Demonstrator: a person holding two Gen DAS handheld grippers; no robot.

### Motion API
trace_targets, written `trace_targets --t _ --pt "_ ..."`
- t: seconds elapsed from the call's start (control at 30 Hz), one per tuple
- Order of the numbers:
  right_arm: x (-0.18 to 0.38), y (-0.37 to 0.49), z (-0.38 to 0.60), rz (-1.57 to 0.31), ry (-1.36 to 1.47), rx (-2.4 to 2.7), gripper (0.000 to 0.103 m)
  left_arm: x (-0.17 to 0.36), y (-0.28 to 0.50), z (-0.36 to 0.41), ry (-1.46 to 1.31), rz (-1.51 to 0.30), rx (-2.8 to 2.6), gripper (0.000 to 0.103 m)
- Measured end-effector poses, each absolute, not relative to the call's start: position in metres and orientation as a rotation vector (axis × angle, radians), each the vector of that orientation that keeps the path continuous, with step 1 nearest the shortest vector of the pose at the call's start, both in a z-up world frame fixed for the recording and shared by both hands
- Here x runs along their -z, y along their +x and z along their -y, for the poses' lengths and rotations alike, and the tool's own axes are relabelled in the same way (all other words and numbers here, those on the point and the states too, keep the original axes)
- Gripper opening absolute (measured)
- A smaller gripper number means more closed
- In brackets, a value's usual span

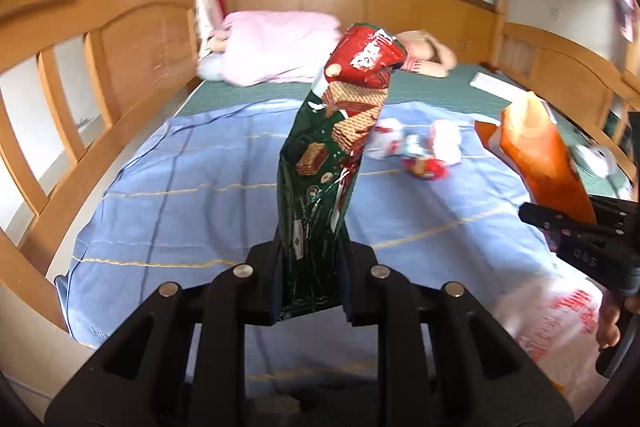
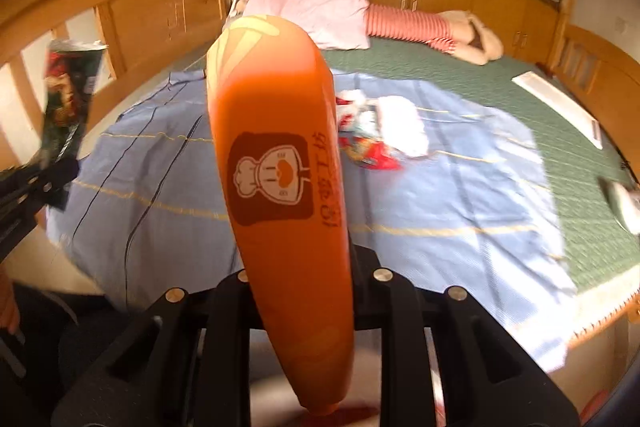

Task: Collect trash
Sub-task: 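Carry the wafer bag and orange bag into the trash bag and open both tools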

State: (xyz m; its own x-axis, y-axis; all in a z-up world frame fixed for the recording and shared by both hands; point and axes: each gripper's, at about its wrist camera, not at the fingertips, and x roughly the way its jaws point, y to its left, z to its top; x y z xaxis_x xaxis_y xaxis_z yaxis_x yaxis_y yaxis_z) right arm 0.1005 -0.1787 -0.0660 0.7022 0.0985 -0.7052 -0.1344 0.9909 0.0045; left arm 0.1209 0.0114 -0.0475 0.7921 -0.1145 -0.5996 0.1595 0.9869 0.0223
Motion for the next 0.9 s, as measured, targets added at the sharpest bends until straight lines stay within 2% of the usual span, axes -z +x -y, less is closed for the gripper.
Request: trace_targets --t 0.17,0.37,0.43,0.47,0.5,0.7,0.77,0.83,0.9 --pt "0.061 0.021 0.222 -0.784 -0.084 -0.078 0.022 0.029 0.076 0.035 0.140 -0.600 0.242 0.023" --pt "0.094 -0.036 0.259 -0.897 -0.027 -0.069 0.026 0.025 0.041 0.073 0.170 -0.611 0.320 0.023" --pt "0.107 -0.046 0.265 -0.954 0.023 -0.146 0.042 0.027 0.033 0.083 0.186 -0.613 0.338 0.023" --pt "0.108 -0.050 0.267 -0.958 0.053 -0.180 0.063 0.027 0.029 0.089 0.193 -0.617 0.349 0.023" --pt "0.106 -0.055 0.272 -0.938 0.097 -0.201 0.076 0.028 0.025 0.093 0.198 -0.621 0.356 0.023" --pt "0.073 -0.062 0.335 -0.750 0.379 -0.090 0.076 0.045 0.019 0.114 0.209 -0.703 0.459 0.026" --pt "0.068 -0.068 0.356 -0.709 0.448 -0.044 0.076 0.058 0.022 0.123 0.236 -0.778 0.577 0.037" --pt "0.069 -0.069 0.373 -0.691 0.511 -0.011 0.077 0.078 0.018 0.137 0.279 -0.867 0.694 0.067" --pt "0.073 -0.066 0.379 -0.694 0.533 0.007 0.077 0.094 0.016 0.145 0.307 -0.901 0.731 0.085"
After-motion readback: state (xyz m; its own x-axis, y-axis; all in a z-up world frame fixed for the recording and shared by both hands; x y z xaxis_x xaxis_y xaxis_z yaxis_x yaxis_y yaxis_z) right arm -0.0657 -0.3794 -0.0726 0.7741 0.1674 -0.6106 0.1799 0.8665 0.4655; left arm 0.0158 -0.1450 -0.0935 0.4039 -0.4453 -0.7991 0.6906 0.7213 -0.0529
